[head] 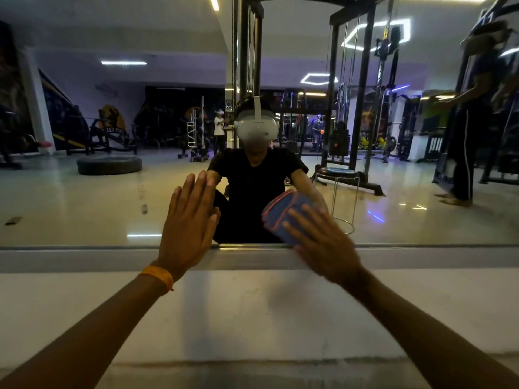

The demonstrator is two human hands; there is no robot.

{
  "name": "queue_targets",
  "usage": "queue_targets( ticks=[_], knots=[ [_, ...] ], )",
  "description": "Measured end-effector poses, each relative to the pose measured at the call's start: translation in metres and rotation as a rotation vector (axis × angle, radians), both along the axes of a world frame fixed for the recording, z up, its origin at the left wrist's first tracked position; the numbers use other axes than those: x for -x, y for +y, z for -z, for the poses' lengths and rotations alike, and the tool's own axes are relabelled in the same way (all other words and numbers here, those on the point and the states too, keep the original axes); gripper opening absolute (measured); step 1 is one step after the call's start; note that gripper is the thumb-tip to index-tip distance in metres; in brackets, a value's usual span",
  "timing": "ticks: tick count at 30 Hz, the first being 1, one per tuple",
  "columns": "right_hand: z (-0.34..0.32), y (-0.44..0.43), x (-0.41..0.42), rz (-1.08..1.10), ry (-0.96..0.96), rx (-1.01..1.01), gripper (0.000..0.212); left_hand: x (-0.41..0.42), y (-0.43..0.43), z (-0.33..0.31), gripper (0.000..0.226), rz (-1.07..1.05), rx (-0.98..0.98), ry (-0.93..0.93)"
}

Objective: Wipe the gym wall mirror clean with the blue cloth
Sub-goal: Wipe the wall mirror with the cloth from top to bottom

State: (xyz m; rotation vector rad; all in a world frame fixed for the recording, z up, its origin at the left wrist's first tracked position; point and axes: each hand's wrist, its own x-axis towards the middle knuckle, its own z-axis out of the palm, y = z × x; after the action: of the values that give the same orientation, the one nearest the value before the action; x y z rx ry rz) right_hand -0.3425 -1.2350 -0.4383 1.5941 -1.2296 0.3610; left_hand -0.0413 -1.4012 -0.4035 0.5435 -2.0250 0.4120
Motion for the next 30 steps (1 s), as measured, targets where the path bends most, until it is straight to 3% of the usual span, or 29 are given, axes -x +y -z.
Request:
queue_targets(
  ticks=[5,11,16,19,25,30],
  knots=[
    [0.008,0.027,0.016,0.005,-0.188,0.018,0.055,-0.005,0.004,0.011,0.067,0.023,0.006,-0.022],
    [0.001,-0.019,-0.026,-0.048,0.057,-0.15,0.054,0.005,0.005,0.036,0.066,0.005,0.173,-0.209],
    [0.015,0.067,0.068,0.11,-0.076,-0.106,0.062,-0.007,-0.006,0.046,0.066,-0.055,0.145,-0.145],
    [0.023,0.074,0.068,0.111,-0.186,-0.097,0.062,0.0,-0.006,0.051,0.067,-0.067,0.127,-0.114],
    [0.001,-0.003,-0.011,-0.031,-0.009,-0.145,0.057,0.012,-0.007,0.056,0.071,-0.042,0.117,-0.073],
    [0.012,0.041,0.047,0.048,-0.036,-0.111,0.059,0.005,-0.012,0.051,0.068,-0.012,0.179,-0.068]
  ],
)
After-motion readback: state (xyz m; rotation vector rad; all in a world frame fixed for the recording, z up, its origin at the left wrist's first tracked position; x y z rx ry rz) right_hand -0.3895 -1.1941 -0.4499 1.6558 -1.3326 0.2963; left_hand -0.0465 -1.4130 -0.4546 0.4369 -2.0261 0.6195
